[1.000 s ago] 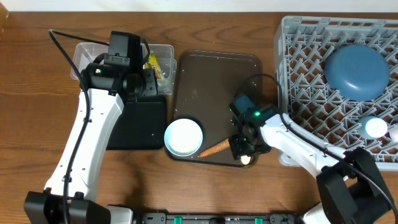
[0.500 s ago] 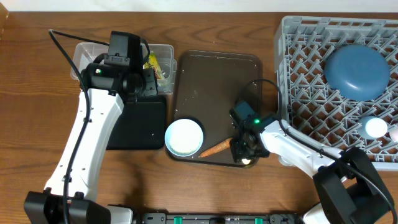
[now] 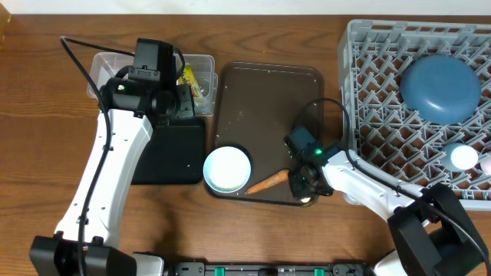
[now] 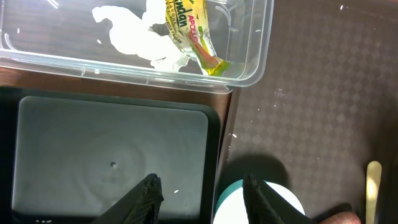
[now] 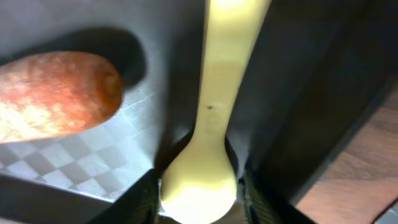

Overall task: Sort waste into correct bins and load items into the dishwasher rack
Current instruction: 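Carry the yellow spoon into the dish rack with the right gripper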

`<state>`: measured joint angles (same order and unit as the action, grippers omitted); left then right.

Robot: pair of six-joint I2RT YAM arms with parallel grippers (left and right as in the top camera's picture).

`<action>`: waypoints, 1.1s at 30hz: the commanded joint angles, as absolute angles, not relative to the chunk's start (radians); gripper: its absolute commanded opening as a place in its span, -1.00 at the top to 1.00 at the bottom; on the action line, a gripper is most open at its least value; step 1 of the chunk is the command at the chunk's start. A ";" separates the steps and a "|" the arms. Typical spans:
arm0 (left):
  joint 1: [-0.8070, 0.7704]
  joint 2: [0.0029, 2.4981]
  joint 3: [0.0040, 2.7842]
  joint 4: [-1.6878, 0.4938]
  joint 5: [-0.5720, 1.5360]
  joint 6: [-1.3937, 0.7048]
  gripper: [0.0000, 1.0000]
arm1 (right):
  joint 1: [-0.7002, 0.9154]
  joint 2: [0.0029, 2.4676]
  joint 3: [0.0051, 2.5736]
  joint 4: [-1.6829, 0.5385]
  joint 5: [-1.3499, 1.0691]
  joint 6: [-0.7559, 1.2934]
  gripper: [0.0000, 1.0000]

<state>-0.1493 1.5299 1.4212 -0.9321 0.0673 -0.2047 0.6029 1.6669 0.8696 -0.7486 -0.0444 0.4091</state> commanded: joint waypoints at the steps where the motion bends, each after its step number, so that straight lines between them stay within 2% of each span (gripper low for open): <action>1: -0.145 1.530 1.415 -0.934 0.052 -0.196 0.10 | 0.610 1.685 0.835 -0.759 -0.031 0.438 0.24; 17: -0.145 1.530 1.415 -0.934 0.052 -0.196 0.10 | 0.610 1.685 0.837 -0.717 -0.057 0.440 0.31; 20: -0.145 1.530 1.415 -0.935 0.052 -0.195 0.09 | 0.609 1.685 0.852 -0.719 -0.056 0.440 0.46; 23: -0.145 1.530 1.415 -0.935 0.052 -0.196 0.09 | 0.609 1.680 0.879 -0.726 -0.056 0.435 0.53; 33: -0.145 1.530 1.415 -0.935 0.052 -0.196 0.09 | 0.558 1.597 1.015 -0.788 -0.023 0.363 0.50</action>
<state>-0.1493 1.5299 1.4208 -0.9321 0.0669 -0.2047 0.5880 1.6493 0.9562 -0.7670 -0.0448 0.4095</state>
